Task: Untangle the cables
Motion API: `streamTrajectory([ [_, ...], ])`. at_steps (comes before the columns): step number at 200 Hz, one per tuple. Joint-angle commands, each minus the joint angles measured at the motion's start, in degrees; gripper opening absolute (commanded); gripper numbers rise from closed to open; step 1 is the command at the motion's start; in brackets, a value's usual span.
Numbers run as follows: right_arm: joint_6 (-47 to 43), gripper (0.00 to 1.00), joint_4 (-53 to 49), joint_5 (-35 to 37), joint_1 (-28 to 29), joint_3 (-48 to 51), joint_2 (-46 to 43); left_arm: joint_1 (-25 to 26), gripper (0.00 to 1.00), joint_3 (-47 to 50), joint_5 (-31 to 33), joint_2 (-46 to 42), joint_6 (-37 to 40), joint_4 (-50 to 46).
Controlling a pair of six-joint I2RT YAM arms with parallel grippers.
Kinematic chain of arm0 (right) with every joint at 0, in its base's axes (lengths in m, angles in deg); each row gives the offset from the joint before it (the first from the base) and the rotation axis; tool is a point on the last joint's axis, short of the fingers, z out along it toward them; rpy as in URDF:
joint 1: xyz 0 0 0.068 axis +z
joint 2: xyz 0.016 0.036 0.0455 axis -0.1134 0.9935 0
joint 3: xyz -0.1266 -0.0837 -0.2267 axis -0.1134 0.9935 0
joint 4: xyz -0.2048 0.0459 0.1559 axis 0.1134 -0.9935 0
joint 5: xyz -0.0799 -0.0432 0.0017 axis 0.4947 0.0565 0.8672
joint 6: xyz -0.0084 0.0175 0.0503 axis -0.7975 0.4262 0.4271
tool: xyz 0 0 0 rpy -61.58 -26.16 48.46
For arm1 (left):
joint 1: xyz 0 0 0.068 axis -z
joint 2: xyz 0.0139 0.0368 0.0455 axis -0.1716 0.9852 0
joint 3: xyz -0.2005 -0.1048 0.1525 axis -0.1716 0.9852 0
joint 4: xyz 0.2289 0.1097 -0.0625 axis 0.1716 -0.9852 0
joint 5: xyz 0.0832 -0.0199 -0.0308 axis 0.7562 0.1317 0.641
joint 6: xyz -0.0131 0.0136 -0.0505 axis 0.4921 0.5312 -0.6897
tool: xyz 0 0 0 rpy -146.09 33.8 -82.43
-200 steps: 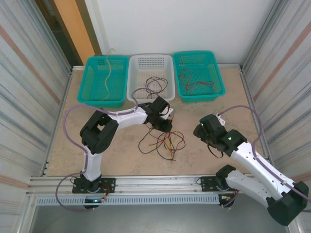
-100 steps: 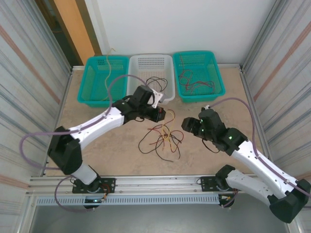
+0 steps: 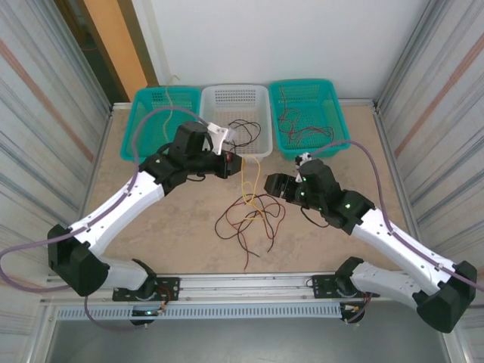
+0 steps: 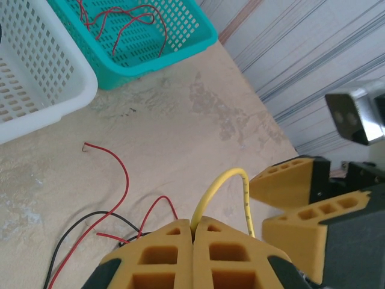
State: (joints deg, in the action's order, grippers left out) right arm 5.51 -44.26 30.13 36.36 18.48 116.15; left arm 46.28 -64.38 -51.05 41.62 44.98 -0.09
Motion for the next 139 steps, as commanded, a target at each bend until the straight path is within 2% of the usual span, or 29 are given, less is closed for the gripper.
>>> streamTrajectory([
  [1,-2.27,0.69,3.21,-1.14,1.99,-2.99,2.59,-0.41,0.00,0.21,-2.50,-1.58,-1.10,1.31],
  [29,-3.22,0.70,3.80,1.26,5.23,-4.11,4.24,-1.81,0.00,0.79,-4.39,-1.61,-2.11,2.43],
  [65,-1.61,0.66,2.85,2.45,5.61,-4.06,6.42,-4.93,0.00,1.82,-5.96,-2.72,-5.02,5.95],
  [82,-1.20,0.66,4.44,1.21,5.94,-3.29,8.12,-6.82,0.00,2.27,-9.30,-2.88,-7.52,8.95],
  [108,-0.30,0.56,1.94,1.85,6.17,-4.37,13.50,-8.68,0.00,2.86,-12.32,-3.50,-10.94,13.31],
  [139,1.62,0.55,3.54,3.78,5.93,-0.49,15.19,-12.06,0.00,1.48,-13.55,-4.60,-11.85,14.20],
])
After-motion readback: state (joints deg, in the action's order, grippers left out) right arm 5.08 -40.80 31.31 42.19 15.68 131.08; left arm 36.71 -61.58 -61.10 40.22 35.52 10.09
